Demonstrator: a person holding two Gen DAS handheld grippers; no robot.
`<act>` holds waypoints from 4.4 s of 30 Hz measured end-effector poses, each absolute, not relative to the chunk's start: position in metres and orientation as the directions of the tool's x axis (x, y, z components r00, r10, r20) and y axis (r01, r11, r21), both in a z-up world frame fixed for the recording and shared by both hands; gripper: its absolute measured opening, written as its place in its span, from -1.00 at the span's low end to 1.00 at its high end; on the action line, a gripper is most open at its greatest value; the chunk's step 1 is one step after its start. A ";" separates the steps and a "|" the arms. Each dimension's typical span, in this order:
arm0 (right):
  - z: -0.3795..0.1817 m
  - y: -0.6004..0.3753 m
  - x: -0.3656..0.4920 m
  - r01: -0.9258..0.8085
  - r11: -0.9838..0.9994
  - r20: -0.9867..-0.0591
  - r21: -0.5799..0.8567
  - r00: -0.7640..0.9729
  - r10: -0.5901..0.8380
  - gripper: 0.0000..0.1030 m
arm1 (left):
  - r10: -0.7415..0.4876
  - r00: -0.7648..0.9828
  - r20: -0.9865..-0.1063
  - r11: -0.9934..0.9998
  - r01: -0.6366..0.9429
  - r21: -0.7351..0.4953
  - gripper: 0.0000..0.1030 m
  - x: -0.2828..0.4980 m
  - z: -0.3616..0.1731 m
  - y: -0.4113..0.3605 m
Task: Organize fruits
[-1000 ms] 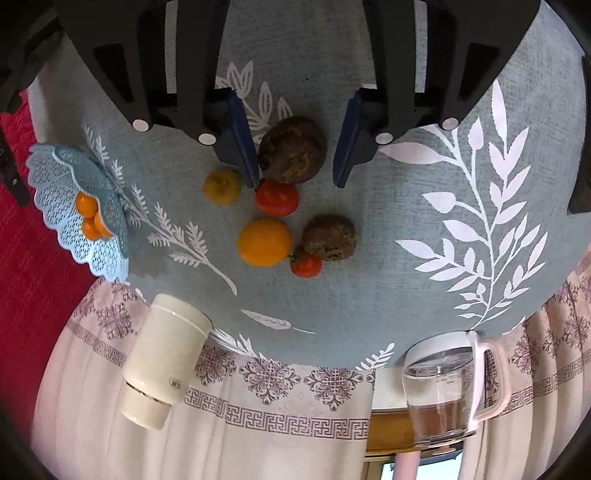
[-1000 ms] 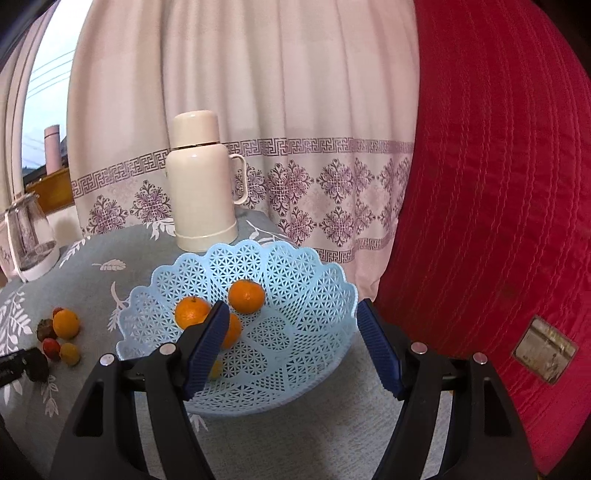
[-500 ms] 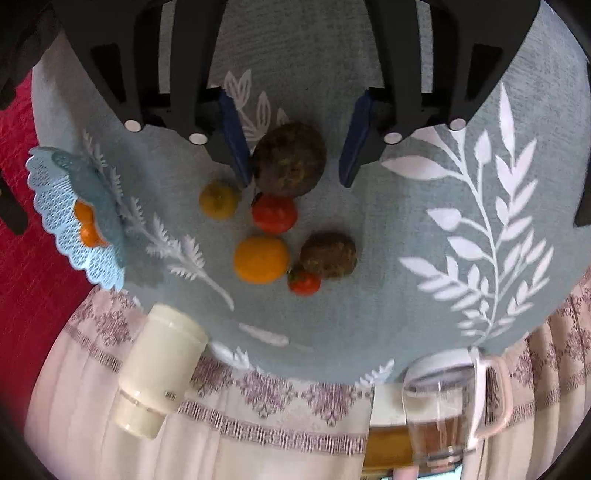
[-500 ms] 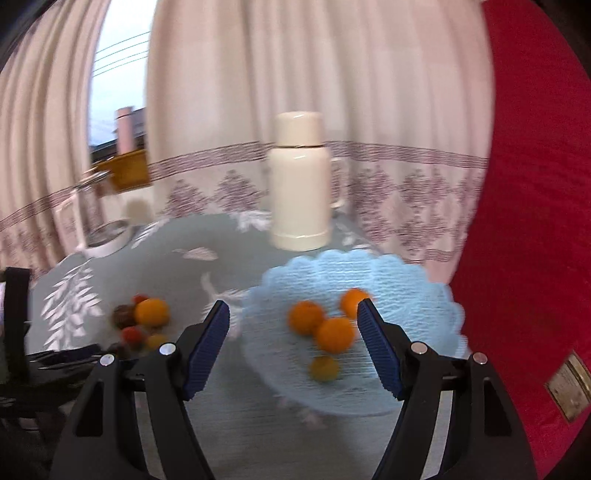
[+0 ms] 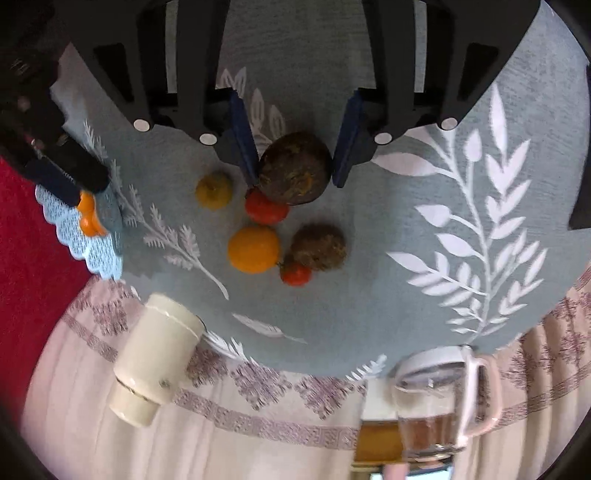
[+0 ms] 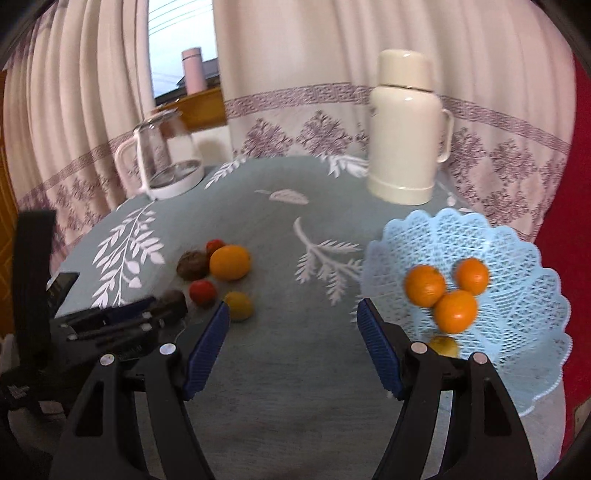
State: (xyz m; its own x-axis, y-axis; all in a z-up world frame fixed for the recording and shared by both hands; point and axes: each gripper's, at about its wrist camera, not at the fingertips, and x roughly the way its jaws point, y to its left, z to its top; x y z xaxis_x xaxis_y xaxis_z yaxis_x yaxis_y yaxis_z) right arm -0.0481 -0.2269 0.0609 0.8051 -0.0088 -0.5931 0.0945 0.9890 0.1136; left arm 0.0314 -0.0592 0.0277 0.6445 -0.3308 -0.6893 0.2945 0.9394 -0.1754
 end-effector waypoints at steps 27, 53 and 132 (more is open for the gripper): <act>0.019 -0.192 0.039 -0.033 0.989 -0.761 0.144 0.635 0.132 -0.28 | -0.212 0.730 -0.650 0.977 0.144 -0.157 -0.18 0.035 0.040 -0.034; 0.063 -0.225 -0.009 0.054 0.974 -0.654 0.219 0.749 0.105 -0.42 | -0.215 0.734 -0.645 0.976 0.156 -0.149 -0.17 0.033 0.040 -0.036; 0.054 -0.340 -0.144 0.545 0.811 -0.490 0.212 0.778 -0.394 0.13 | -0.271 0.615 -0.740 0.962 0.186 -0.197 0.24 0.041 0.022 -0.037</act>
State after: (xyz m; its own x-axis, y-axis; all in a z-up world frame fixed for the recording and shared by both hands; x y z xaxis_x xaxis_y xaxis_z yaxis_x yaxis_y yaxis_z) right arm -0.1441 -0.3395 0.0539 0.7779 -0.3939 -0.4897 0.5445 0.8114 0.2123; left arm 0.0405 -0.0374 0.0222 0.6152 -0.2710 -0.7403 0.1865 0.9624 -0.1973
